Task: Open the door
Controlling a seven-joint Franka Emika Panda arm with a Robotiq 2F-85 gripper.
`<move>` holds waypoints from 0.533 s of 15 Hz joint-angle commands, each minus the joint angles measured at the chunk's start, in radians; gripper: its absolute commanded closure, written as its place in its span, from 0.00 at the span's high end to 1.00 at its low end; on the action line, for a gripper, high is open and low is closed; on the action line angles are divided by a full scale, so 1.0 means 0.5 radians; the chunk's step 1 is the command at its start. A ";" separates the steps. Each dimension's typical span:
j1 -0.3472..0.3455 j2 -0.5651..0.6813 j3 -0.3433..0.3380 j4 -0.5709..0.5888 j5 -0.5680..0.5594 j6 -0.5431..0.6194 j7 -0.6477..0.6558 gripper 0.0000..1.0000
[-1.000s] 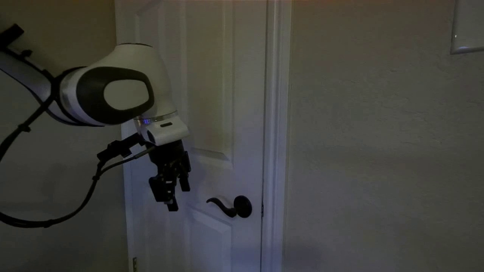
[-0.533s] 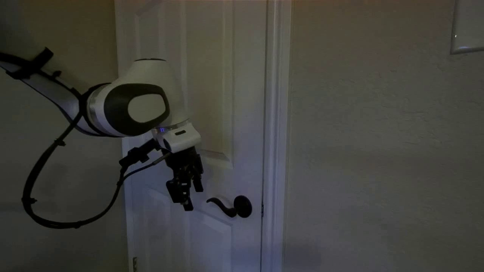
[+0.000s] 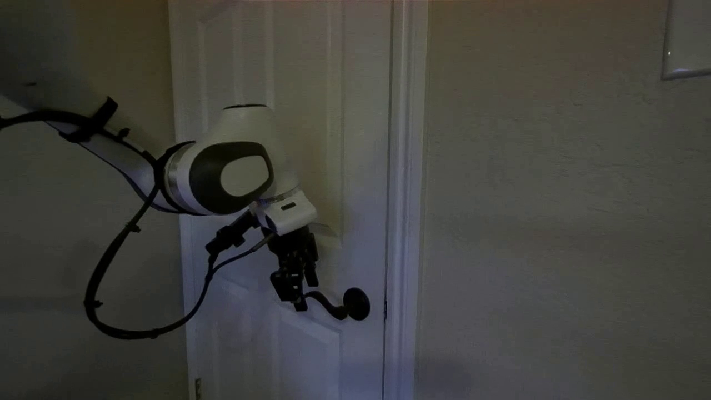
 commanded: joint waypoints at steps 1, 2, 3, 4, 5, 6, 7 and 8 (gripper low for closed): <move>0.047 0.097 -0.041 0.113 0.063 0.076 0.059 0.67; 0.049 0.117 -0.042 0.132 0.071 0.077 0.057 0.59; 0.049 0.134 -0.039 0.149 0.085 0.081 0.052 0.41; 0.053 0.150 -0.041 0.162 0.093 0.081 0.049 0.34; 0.056 0.157 -0.043 0.166 0.100 0.075 0.049 0.27; 0.060 0.167 -0.046 0.177 0.105 0.079 0.050 0.19; 0.063 0.164 -0.049 0.177 0.109 0.087 0.049 0.14; 0.067 0.162 -0.054 0.177 0.110 0.091 0.052 0.08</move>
